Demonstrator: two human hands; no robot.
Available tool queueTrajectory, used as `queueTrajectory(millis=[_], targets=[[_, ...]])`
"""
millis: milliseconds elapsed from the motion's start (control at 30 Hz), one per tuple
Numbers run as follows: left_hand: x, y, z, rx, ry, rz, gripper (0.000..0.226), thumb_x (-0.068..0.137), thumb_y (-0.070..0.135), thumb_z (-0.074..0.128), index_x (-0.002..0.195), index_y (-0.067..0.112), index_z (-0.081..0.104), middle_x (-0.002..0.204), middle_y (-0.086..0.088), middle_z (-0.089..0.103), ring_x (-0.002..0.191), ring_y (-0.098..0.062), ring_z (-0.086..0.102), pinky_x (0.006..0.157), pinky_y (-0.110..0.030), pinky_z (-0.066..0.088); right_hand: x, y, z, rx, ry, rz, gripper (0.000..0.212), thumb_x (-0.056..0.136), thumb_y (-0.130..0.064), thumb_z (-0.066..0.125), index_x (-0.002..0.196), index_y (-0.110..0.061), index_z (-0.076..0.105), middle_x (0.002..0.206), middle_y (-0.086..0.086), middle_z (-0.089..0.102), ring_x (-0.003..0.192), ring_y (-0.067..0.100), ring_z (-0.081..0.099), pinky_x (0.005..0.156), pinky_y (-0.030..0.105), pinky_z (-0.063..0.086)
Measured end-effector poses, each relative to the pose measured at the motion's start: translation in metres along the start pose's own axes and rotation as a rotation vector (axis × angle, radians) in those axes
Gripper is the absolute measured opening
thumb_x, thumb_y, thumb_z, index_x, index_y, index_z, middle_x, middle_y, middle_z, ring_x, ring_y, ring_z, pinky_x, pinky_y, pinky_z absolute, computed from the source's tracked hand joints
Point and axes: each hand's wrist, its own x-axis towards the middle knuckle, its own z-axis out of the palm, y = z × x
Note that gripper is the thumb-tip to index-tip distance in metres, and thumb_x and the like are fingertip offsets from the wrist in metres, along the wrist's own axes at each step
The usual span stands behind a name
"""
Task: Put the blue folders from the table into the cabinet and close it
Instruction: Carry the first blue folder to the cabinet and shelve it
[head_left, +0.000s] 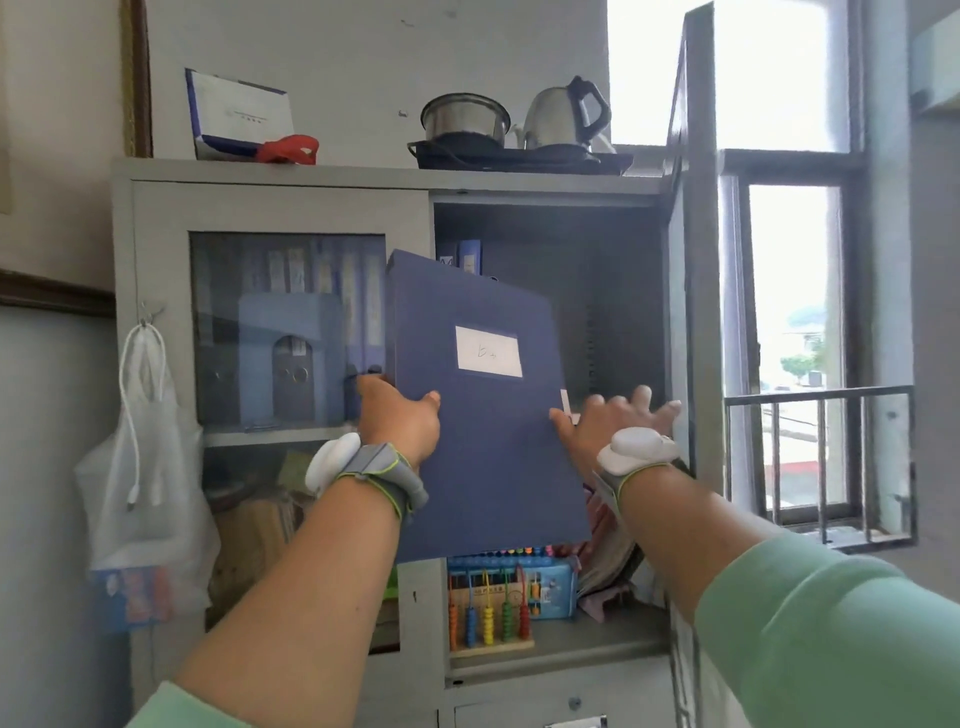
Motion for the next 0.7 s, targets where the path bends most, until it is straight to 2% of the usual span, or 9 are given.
queueTrajectory(millis=[100,267,367,467,567,633,700], targets=[[0.003,0.002,0.012,-0.052,-0.041,-0.012,0.046,0.085,0.008,0.066,0.125,-0.002,0.046,0.126,-0.018,0.062,0.109,-0.037,0.063,0.099,-0.048,0.051,-0.001,0.017,0.002,-0.021,-0.019,0.049,0.067,0.087,-0.066,0.022,0.117,-0.02,0.059,0.121,0.008,0.062,0.127,0.033,0.035,0.105,0.059,0.02],[0.014,0.013,0.037,-0.054,-0.045,0.016,0.042,0.084,0.01,0.067,0.122,-0.002,0.054,0.123,-0.017,0.066,0.109,-0.034,0.065,0.099,-0.046,0.052,0.015,0.016,0.01,0.001,-0.045,0.078,0.072,0.085,-0.069,0.018,0.124,-0.019,0.053,0.128,0.008,0.057,0.13,0.035,0.034,0.105,0.064,0.018],[0.023,0.019,0.06,-0.064,-0.047,0.009,0.046,0.085,0.012,0.065,0.126,-0.001,0.048,0.13,-0.016,0.061,0.114,-0.035,0.061,0.103,-0.044,0.048,0.04,0.011,0.024,0.216,-0.054,0.099,0.074,0.082,-0.071,0.017,0.123,-0.018,0.05,0.127,0.008,0.058,0.126,0.034,0.04,0.1,0.06,0.028],[0.033,0.018,0.091,-0.098,-0.035,0.003,0.039,0.087,0.007,0.06,0.123,0.001,0.045,0.127,-0.015,0.059,0.102,-0.028,0.058,0.101,-0.036,0.047,0.075,0.008,0.04,0.573,-0.089,0.189,0.082,0.077,-0.075,0.022,0.13,-0.017,0.043,0.128,0.014,0.056,0.117,0.039,0.05,0.097,0.051,0.04],[0.043,0.018,0.111,-0.194,-0.055,-0.031,0.02,0.091,0.006,0.055,0.107,0.012,0.044,0.111,-0.006,0.058,0.093,-0.025,0.053,0.087,-0.024,0.042,0.106,0.005,0.046,0.755,-0.1,0.208,0.09,0.074,-0.078,0.028,0.141,-0.018,0.035,0.135,0.016,0.049,0.12,0.041,0.048,0.102,0.05,0.038],[0.055,0.019,0.129,-0.2,-0.037,0.009,0.022,0.092,0.007,0.054,0.11,0.012,0.043,0.105,-0.002,0.051,0.09,-0.024,0.049,0.084,-0.021,0.037,0.132,0.007,0.05,0.827,-0.069,0.181,0.092,0.074,-0.078,0.034,0.144,-0.018,0.031,0.139,0.018,0.044,0.124,0.042,0.045,0.105,0.049,0.035],[0.067,0.022,0.142,-0.192,-0.021,0.047,0.022,0.092,0.006,0.053,0.112,0.008,0.046,0.104,-0.006,0.056,0.085,-0.024,0.05,0.079,-0.023,0.044,0.152,0.007,0.05,0.881,-0.057,0.151,0.094,0.071,-0.079,0.035,0.146,-0.022,0.028,0.142,0.017,0.042,0.127,0.041,0.042,0.107,0.048,0.033]])
